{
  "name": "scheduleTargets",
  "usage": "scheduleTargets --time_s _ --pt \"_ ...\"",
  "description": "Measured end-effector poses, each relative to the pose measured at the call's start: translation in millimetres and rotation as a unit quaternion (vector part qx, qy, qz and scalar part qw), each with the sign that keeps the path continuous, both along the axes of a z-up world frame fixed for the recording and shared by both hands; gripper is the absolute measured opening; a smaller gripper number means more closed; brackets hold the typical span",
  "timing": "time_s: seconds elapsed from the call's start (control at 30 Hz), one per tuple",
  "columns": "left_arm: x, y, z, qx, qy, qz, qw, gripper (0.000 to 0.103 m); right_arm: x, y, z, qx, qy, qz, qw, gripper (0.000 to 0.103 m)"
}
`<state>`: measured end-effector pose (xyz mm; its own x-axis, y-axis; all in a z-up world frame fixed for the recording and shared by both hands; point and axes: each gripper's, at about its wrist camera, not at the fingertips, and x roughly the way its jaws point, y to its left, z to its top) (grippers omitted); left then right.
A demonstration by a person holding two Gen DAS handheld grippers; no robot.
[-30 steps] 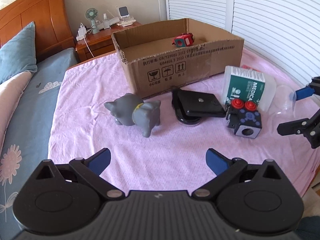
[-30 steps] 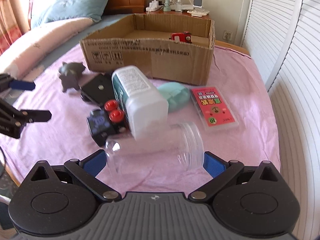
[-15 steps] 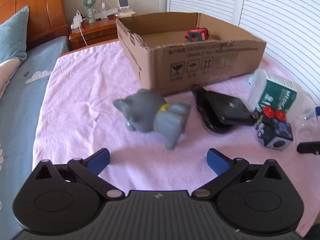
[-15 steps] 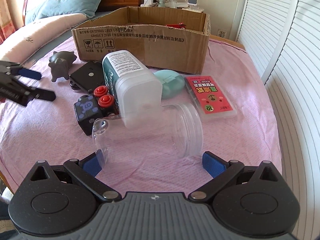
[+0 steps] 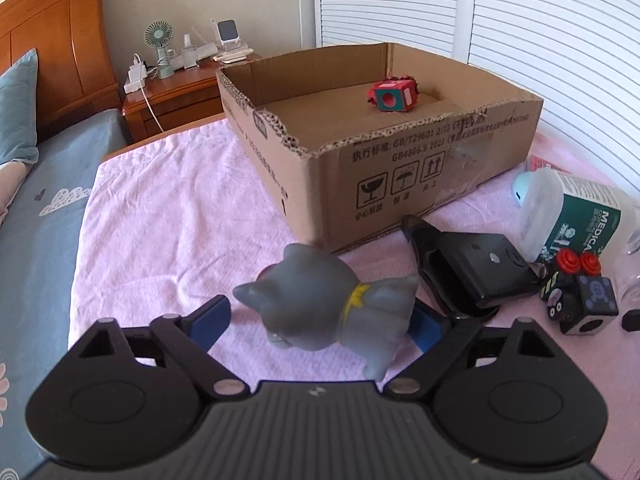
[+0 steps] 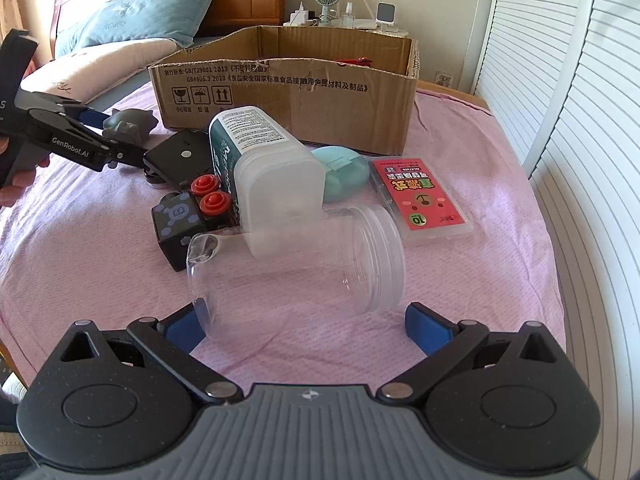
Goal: Organize rigid objects
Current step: 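Grasp the grey elephant with the left gripper while the right gripper approaches the clear jar, then grasp the clear plastic jar with the right gripper while the left holds the elephant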
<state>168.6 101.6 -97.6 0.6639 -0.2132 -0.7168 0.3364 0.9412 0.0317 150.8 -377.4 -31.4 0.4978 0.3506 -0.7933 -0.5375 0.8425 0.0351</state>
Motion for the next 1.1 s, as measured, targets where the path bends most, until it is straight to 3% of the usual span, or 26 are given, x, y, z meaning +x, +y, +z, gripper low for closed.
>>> scheduleTargets --time_s 0.17,0.37,0.6,0.83,1.1 --pt "0.8 -2.1 1.9 -0.016 0.006 -0.001 0.9999 0.077 -1.5 -1.0 -0.5 0.002 -0.004 0.0 1.0 0.103" --pt "-11.6 -6.8 2.5 -0.022 0.013 -0.005 0.9997 0.077 -1.6 -1.0 -0.7 0.003 -0.004 0.002 1.0 0.103" --pt "-12.9 -12.4 3.6 0.005 0.002 -0.002 1.0 0.079 2.4 1.0 3.4 -0.007 0.012 0.008 1.0 0.103" --pt "-15.5 -10.3 6.6 0.005 0.001 0.001 1.0 0.087 5.1 3.6 12.7 -0.002 -0.003 0.009 1.0 0.103" --pt "-15.8 -7.9 8.8 0.013 0.0 -0.008 0.9999 0.087 6.3 13.2 15.8 -0.007 -0.01 0.024 1.0 0.103"
